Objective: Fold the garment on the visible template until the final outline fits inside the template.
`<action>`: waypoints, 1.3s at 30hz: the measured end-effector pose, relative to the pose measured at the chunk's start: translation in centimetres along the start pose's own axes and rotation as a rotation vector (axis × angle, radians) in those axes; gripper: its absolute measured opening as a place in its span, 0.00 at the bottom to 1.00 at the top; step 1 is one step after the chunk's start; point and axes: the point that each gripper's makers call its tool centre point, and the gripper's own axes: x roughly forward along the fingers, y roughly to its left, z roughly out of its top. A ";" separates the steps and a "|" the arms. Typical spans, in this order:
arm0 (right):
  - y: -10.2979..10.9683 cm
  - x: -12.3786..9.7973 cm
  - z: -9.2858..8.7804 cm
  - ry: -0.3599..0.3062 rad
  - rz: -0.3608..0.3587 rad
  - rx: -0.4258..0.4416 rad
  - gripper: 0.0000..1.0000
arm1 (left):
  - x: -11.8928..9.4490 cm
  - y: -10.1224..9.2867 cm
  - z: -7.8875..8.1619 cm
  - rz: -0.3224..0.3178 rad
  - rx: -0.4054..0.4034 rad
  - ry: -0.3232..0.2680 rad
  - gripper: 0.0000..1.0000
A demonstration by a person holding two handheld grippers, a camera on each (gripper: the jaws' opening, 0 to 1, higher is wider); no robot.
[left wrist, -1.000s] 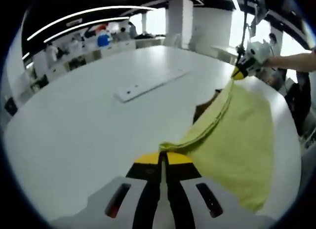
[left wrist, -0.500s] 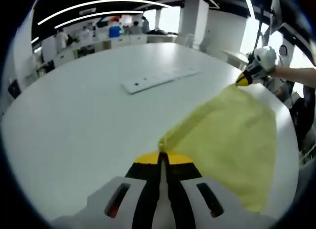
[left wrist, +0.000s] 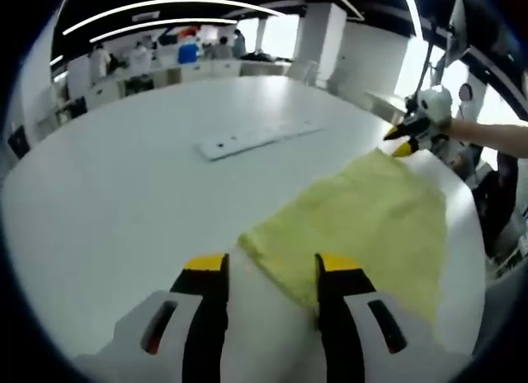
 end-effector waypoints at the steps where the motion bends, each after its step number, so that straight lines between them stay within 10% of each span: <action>1: 0.2 -0.1 0.0 -0.005 0.008 0.015 0.37 | -0.1 -0.2 0.0 -0.005 0.005 0.003 0.44; 23: 1.7 -2.2 0.1 -0.088 0.047 0.107 0.67 | -2.7 -2.0 0.9 -0.057 -0.051 -0.045 0.70; 39: 3.9 -5.0 -1.0 -0.110 0.066 0.133 0.63 | -5.5 -4.9 -1.7 -0.117 -0.099 -0.037 0.57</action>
